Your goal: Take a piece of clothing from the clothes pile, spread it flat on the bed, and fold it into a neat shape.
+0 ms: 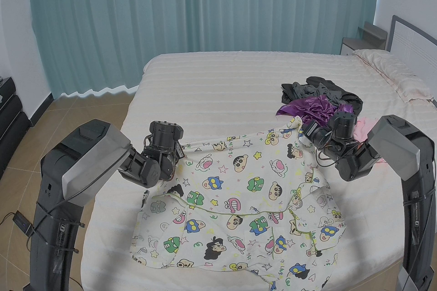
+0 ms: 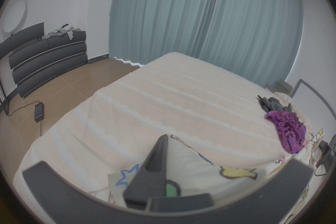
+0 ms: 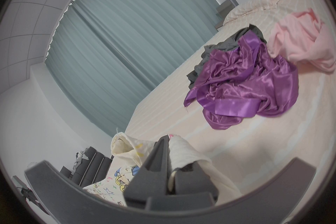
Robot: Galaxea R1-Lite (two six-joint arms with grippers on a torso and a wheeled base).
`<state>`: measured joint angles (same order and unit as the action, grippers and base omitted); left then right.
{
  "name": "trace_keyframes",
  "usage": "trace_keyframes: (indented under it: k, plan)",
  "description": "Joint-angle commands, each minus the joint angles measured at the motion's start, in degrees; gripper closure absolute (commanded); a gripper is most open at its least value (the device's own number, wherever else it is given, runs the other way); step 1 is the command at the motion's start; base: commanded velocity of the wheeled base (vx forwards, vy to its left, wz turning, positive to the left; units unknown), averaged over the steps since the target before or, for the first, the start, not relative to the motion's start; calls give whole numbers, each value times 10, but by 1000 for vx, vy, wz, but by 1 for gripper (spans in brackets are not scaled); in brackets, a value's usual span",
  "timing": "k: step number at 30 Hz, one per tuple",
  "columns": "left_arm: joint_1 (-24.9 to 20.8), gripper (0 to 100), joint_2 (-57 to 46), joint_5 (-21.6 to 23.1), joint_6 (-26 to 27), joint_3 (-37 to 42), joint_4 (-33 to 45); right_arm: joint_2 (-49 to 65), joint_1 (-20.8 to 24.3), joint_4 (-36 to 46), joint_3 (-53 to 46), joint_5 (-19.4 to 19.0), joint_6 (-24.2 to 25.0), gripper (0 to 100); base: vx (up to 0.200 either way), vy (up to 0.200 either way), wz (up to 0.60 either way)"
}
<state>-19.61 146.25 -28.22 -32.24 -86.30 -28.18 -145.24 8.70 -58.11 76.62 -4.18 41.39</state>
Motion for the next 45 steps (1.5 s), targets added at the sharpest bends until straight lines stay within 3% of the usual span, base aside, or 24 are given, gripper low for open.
trace_keyframes:
  k: [1, 2, 3, 13, 14, 17, 22, 29, 34, 38, 39, 42, 44, 45]
  plan:
    - [12, 100, 41, 0, 0, -48, 30, -40, 10, 34, 49, 1, 0, 0, 0, 0, 0]
    - [12, 100, 43, 0, 0, -50, 35, -42, 11, 43, 54, 3, 1, 0, 0, 0, 0]
    - [12, 0, 46, 0, 0, -53, 38, -44, 12, 52, 58, 6, 1, 0, 0, 0, 0]
    - [21, 0, 59, -3, 0, -76, 41, -89, 3, 67, 160, 34, 46, 0, 0, 0, 0]
    - [28, 0, 56, -3, -1, -75, 41, -110, 1, 80, 198, 66, 55, 0, 0, 0, 0]
    - [34, 0, 55, -3, -1, -72, 41, -125, -4, 106, 226, 88, 58, 0, 0, 0, 0]
    - [55, 0, 35, -3, -14, -67, 43, -109, -25, 118, 223, 99, 89, 0, 0, 0, 0]
    - [79, 0, 9, -3, -19, -66, 73, -58, -49, 128, 139, 80, 93, 0, 0, 0, 0]
    - [98, 0, -39, 15, -41, -29, 87, 43, -69, 99, -42, 12, 91, 0, 0, 0, 0]
    - [93, 0, -131, 84, -81, 101, 69, 127, -95, 27, -200, -69, 66, 0, 0, 0, 0]
    - [92, 0, -178, 121, -93, 164, 51, 152, -110, 8, -259, -101, 43, 0, 0, 0, 0]
    - [88, 0, -225, 149, -106, 231, 27, 170, -128, -9, -318, -136, 5, 0, 0, 0, 0]
    - [85, 0, -280, 179, -130, 321, -6, 175, -149, -50, -401, -173, -61, 0, 0, 0, 0]
    - [85, 0, -287, 183, -133, 330, -10, 175, -150, -56, -411, -176, -68, 0, 0, 0, 0]
